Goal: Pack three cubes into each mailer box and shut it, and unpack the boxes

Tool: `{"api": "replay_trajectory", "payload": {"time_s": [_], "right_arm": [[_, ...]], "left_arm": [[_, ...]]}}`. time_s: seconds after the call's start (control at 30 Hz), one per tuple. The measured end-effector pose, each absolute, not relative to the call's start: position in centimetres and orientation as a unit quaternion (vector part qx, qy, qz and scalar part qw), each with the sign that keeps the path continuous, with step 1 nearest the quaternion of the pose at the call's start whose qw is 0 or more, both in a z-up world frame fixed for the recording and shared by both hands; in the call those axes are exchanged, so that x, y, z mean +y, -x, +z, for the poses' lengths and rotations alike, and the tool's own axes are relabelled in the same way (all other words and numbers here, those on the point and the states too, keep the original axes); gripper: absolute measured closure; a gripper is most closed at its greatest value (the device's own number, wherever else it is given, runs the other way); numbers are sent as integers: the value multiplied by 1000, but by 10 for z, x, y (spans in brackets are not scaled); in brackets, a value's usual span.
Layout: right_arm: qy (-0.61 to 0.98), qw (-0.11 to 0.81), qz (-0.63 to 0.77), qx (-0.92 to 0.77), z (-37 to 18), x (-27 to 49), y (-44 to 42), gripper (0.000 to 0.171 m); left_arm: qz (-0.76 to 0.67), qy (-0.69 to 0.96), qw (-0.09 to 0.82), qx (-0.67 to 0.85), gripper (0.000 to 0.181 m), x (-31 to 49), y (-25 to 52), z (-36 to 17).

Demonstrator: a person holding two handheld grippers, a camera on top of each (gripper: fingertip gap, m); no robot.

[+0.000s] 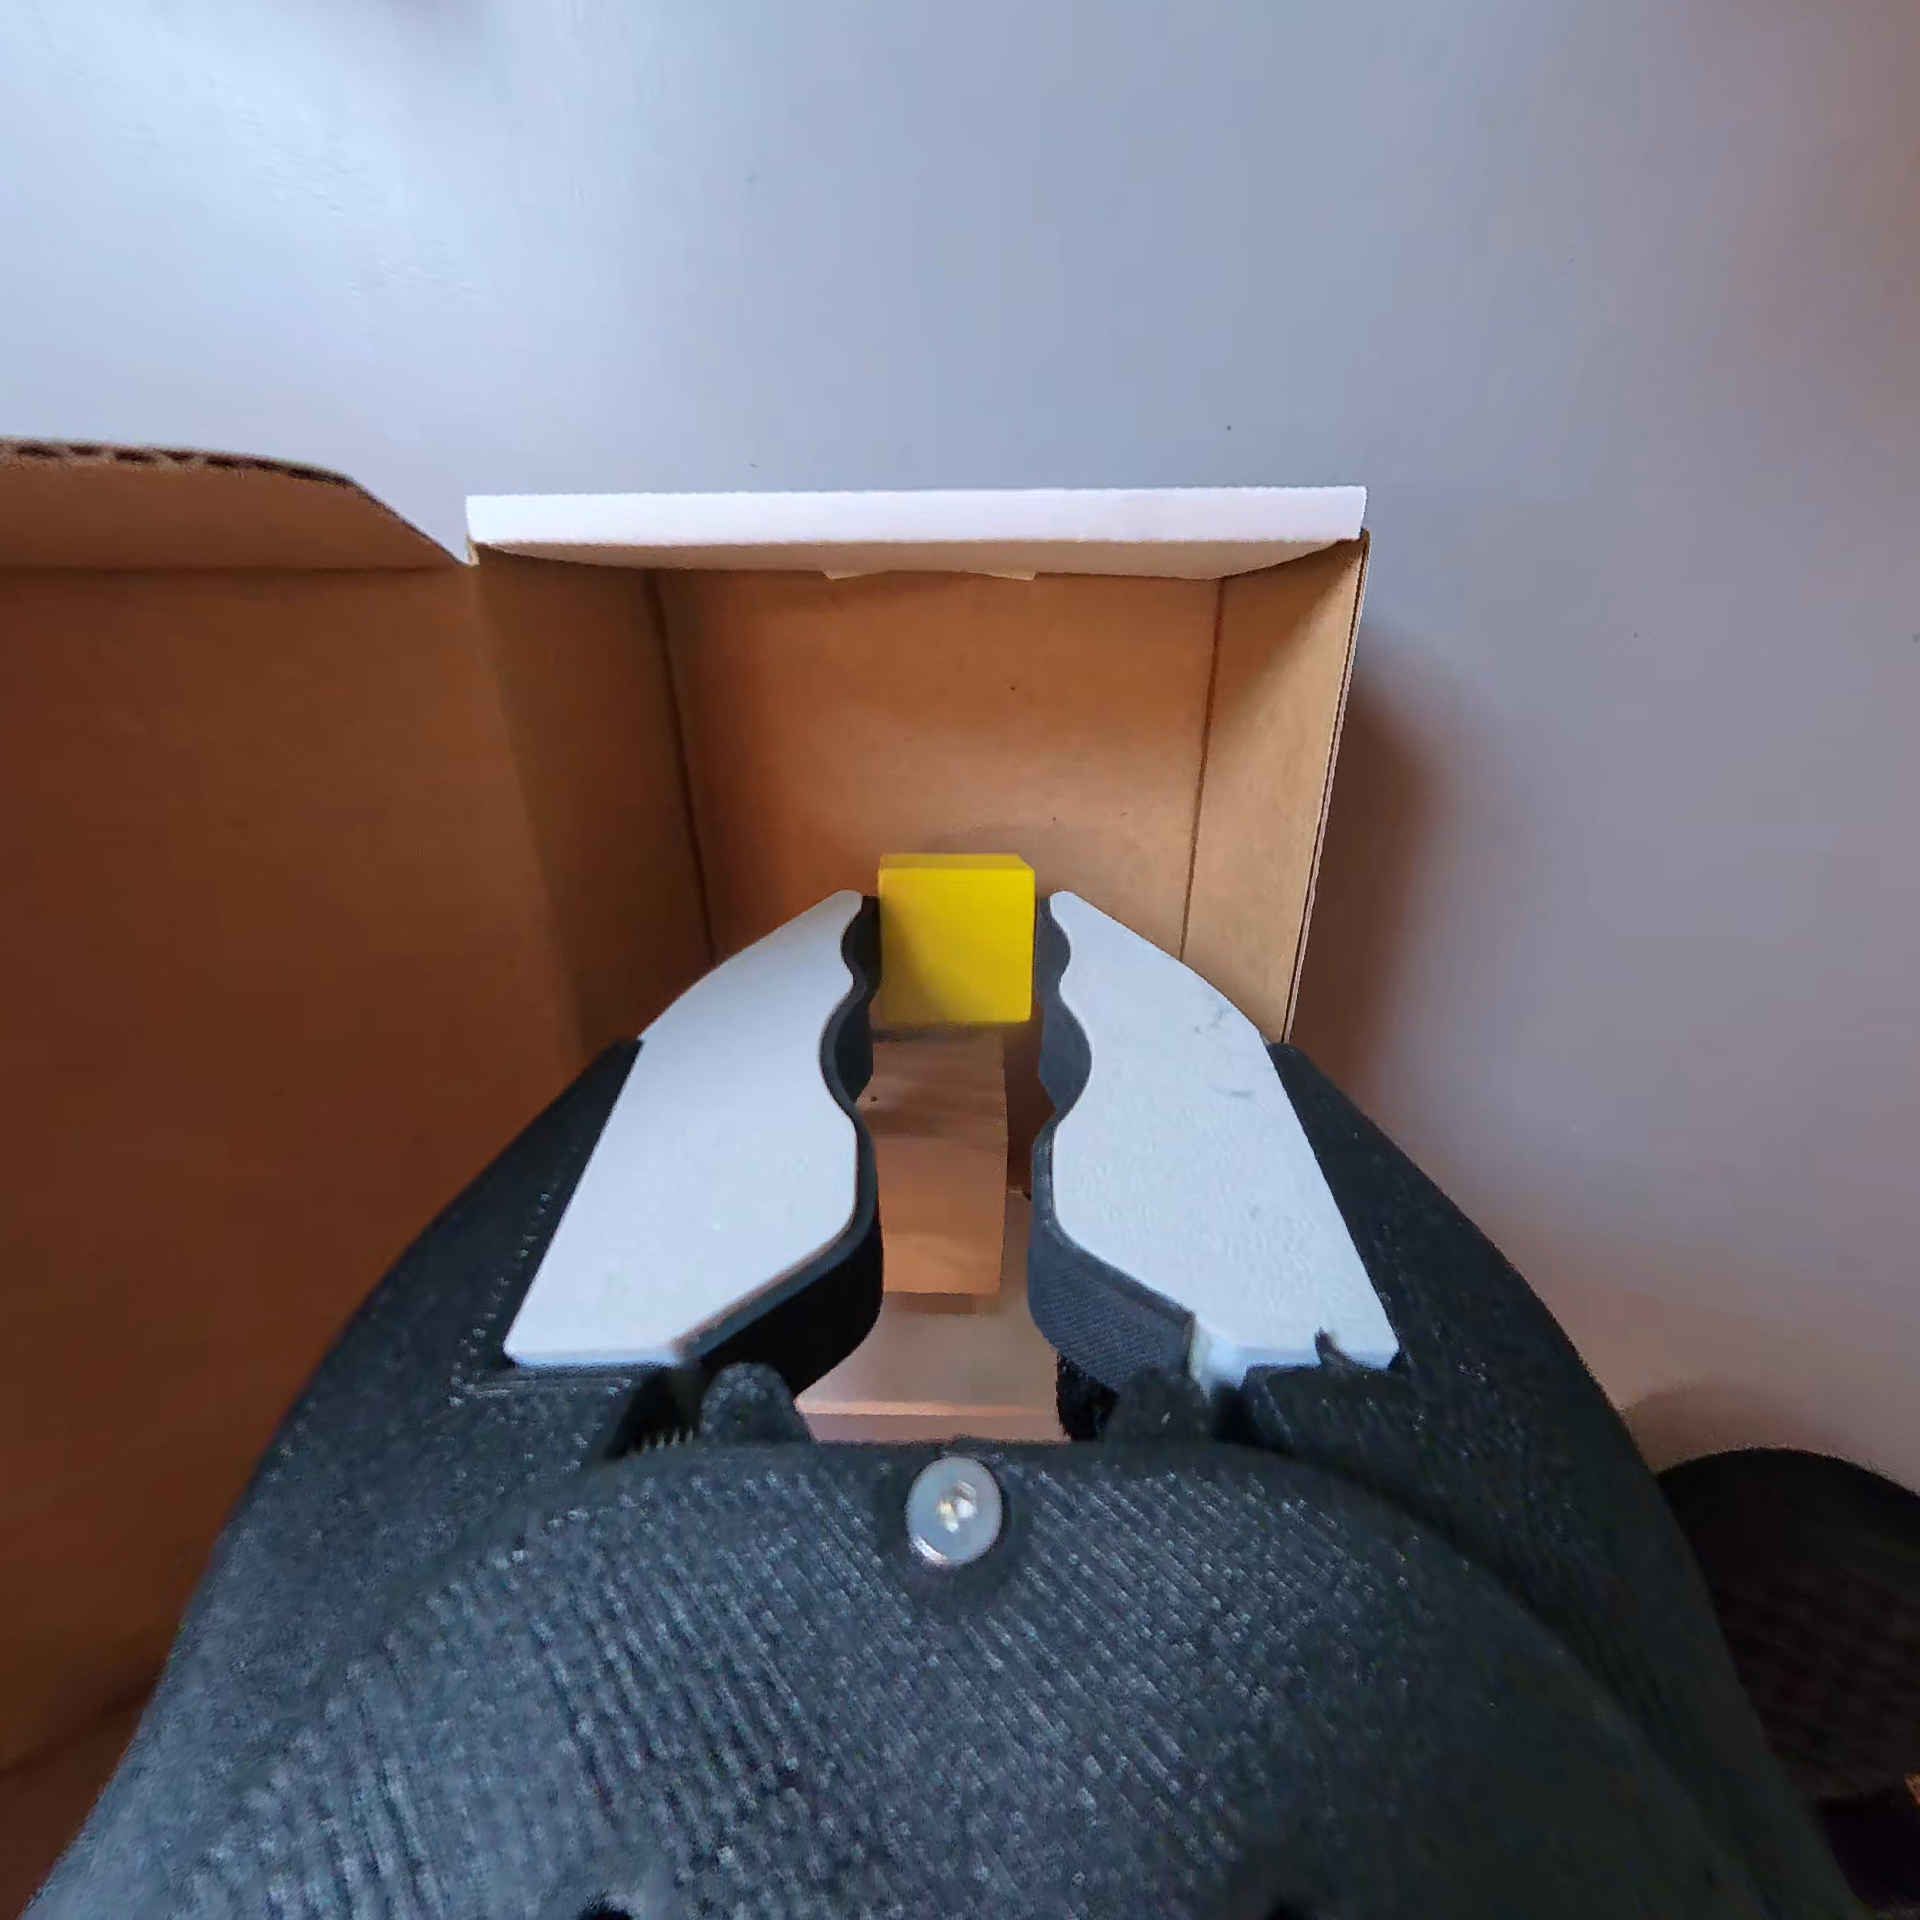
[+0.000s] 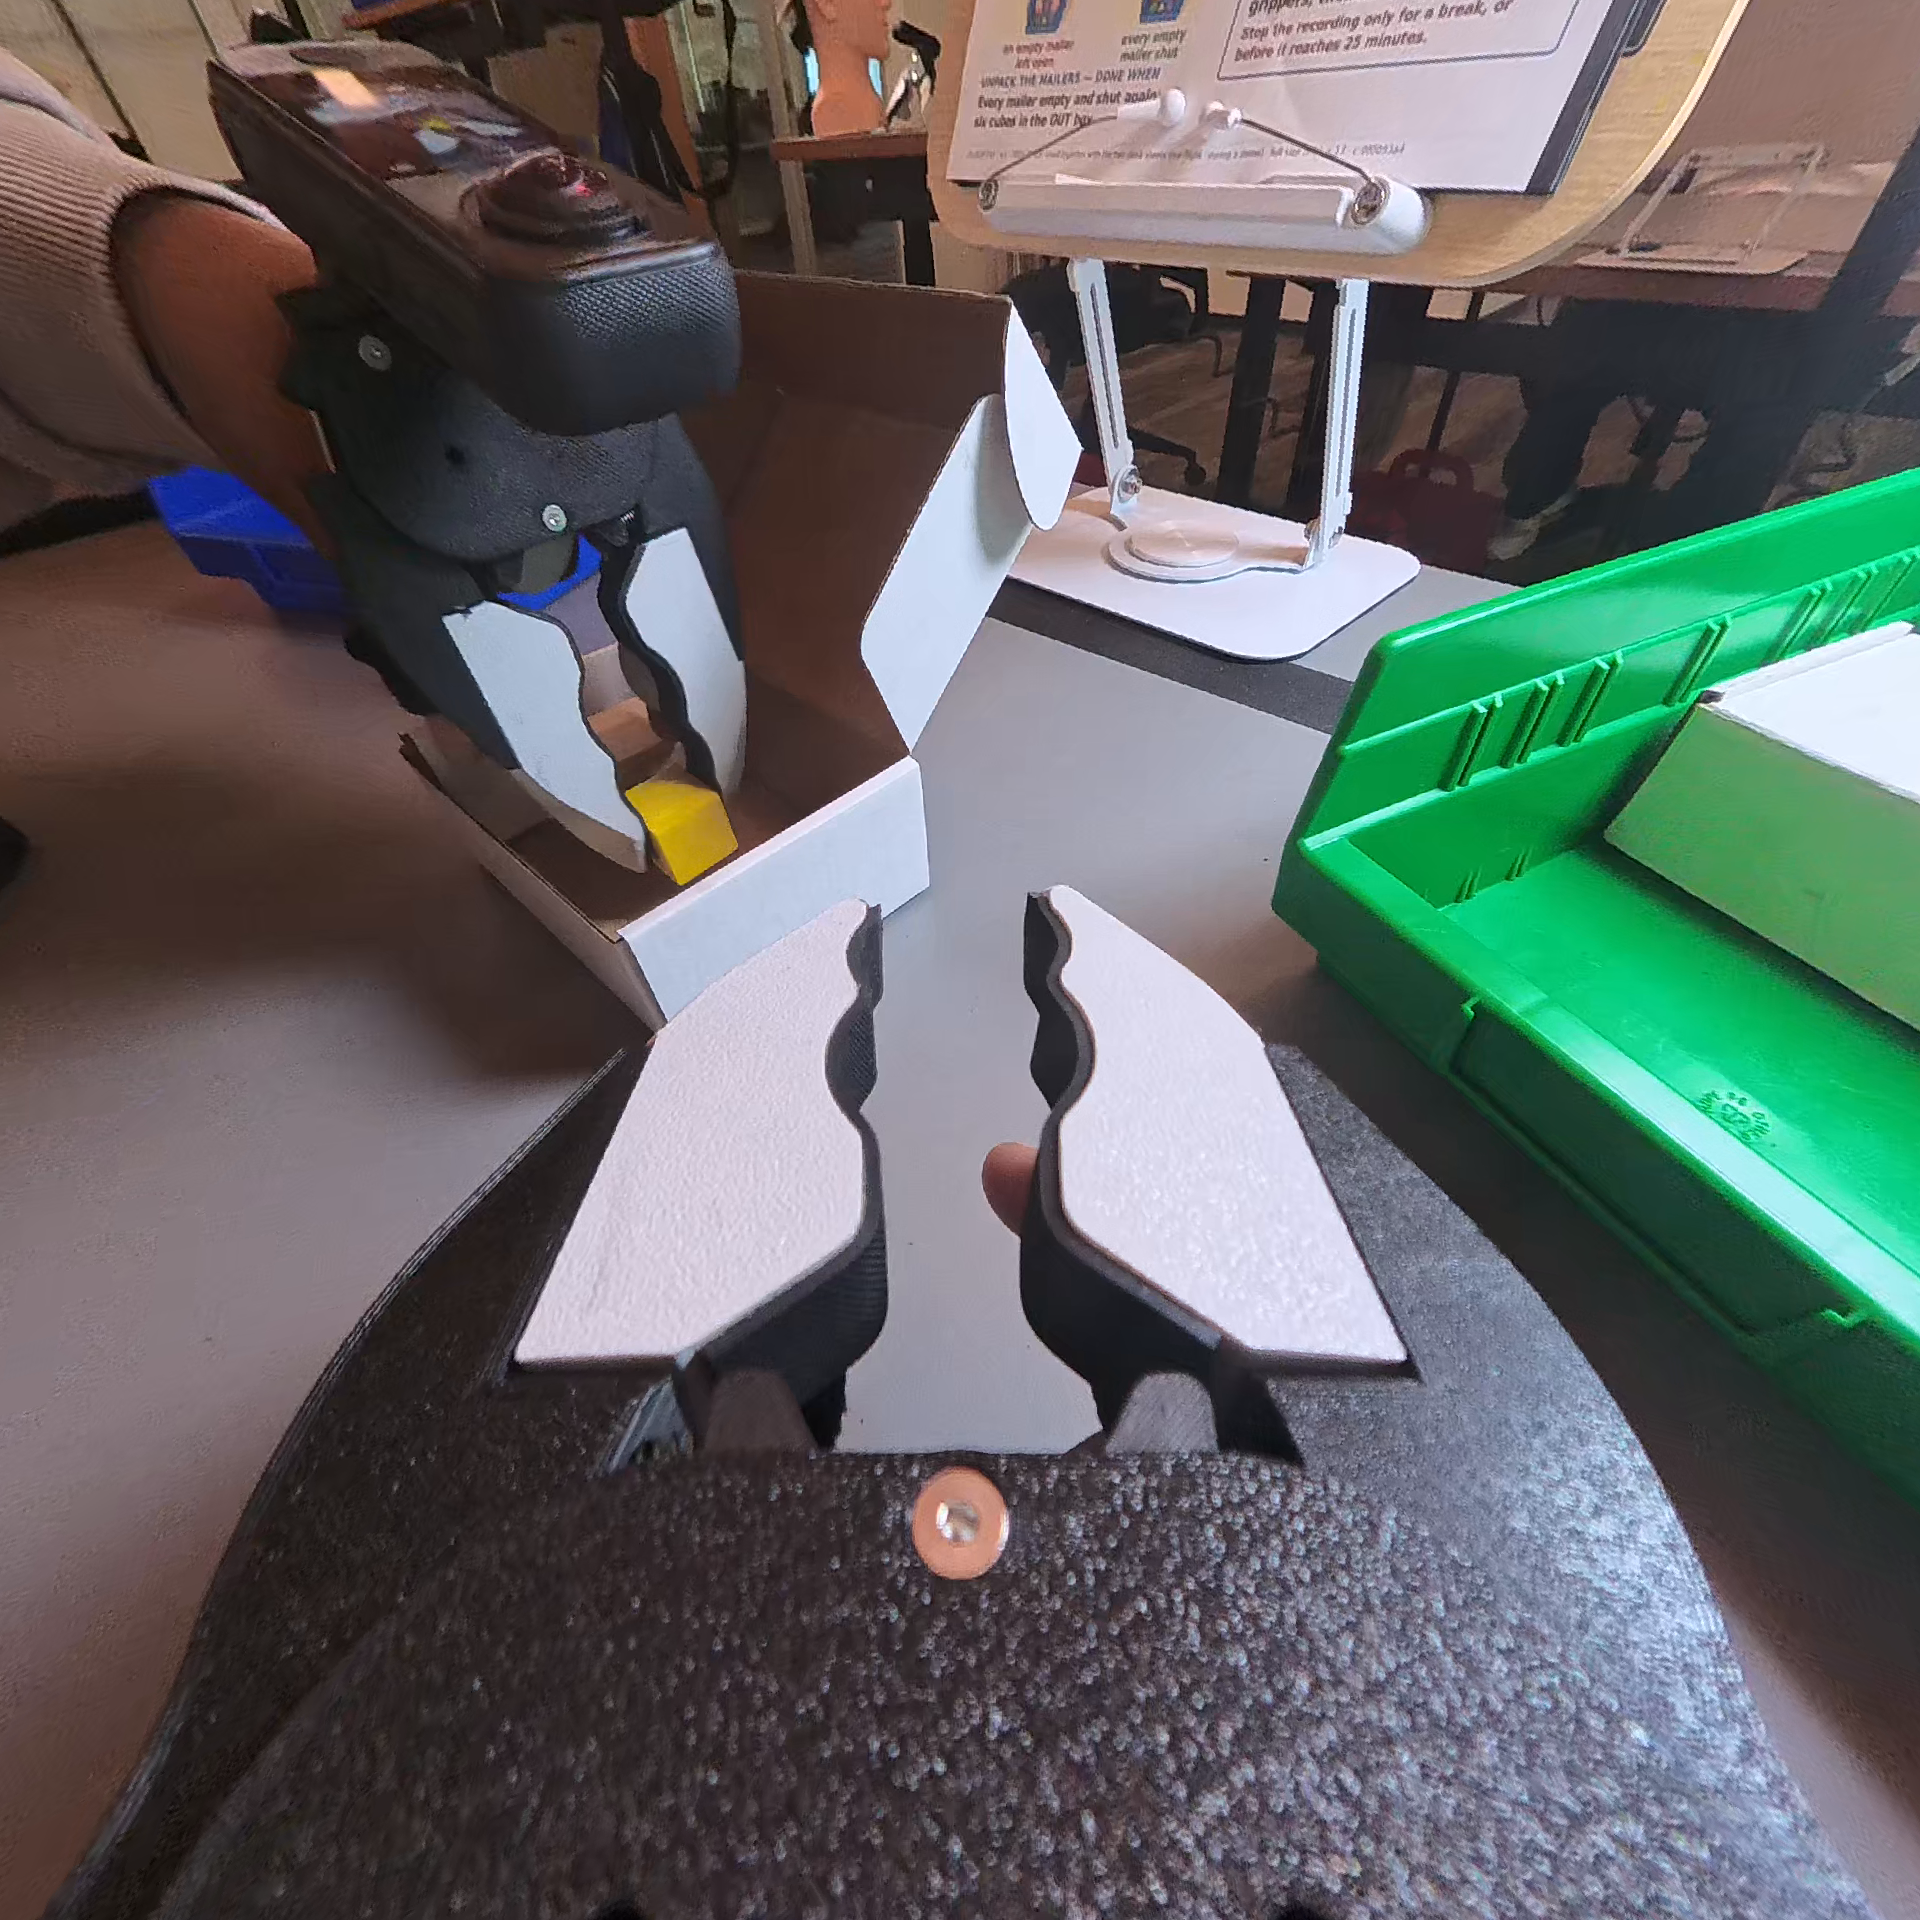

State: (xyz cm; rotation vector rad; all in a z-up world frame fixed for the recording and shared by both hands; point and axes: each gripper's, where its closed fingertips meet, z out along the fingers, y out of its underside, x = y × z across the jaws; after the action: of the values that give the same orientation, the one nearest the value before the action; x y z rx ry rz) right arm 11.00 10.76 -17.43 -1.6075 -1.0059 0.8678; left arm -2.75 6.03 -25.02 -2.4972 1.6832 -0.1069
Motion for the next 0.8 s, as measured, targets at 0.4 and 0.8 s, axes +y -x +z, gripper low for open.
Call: {"api": "replay_trajectory", "payload": {"time_s": [0.4,0.8], "right_arm": [[667,497,360,-421,-178,105,-108,145],[672,495,358,-419,-182,105,-107,145]], "left_arm": [[-19,822,93,562,151,65,29,-246],[-37,804,259,535,144,45,63,-152]]}}
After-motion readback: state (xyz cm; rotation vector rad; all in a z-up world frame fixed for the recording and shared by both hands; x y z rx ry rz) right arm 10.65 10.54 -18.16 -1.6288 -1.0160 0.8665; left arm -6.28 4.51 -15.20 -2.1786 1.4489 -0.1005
